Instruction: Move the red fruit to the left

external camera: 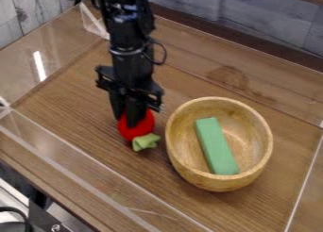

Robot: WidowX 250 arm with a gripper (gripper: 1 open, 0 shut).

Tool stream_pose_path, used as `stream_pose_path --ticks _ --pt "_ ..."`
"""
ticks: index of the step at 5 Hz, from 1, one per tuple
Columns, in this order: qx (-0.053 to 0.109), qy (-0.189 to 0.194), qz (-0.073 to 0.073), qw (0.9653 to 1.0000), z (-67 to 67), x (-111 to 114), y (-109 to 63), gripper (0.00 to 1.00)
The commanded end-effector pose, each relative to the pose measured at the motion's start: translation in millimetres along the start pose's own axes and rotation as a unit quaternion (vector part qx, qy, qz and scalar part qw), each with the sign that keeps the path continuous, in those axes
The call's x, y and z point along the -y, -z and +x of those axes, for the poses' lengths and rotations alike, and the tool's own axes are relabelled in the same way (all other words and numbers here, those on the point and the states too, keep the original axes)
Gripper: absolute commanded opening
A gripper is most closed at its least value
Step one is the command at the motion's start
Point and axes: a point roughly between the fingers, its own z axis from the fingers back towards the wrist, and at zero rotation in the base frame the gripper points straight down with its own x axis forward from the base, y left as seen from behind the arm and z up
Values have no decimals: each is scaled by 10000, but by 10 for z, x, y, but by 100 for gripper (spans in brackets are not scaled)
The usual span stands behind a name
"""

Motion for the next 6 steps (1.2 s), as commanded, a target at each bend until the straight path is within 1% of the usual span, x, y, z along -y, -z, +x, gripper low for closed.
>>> stream_pose_path --ticks 1,2,3,4,5,6 --pt "472 98 18 9988 63 -126 -408 0" --pt "704 -145 -13 9974 171 -345 -646 0" --pt "757 -298 13 9967 304 -595 -680 0" --pt "738 -292 30 9968 386 -746 -648 0" --pt "694 -296 52 9971 418 -835 -651 0" --pt "638 -223 61 9977 436 -824 -614 0"
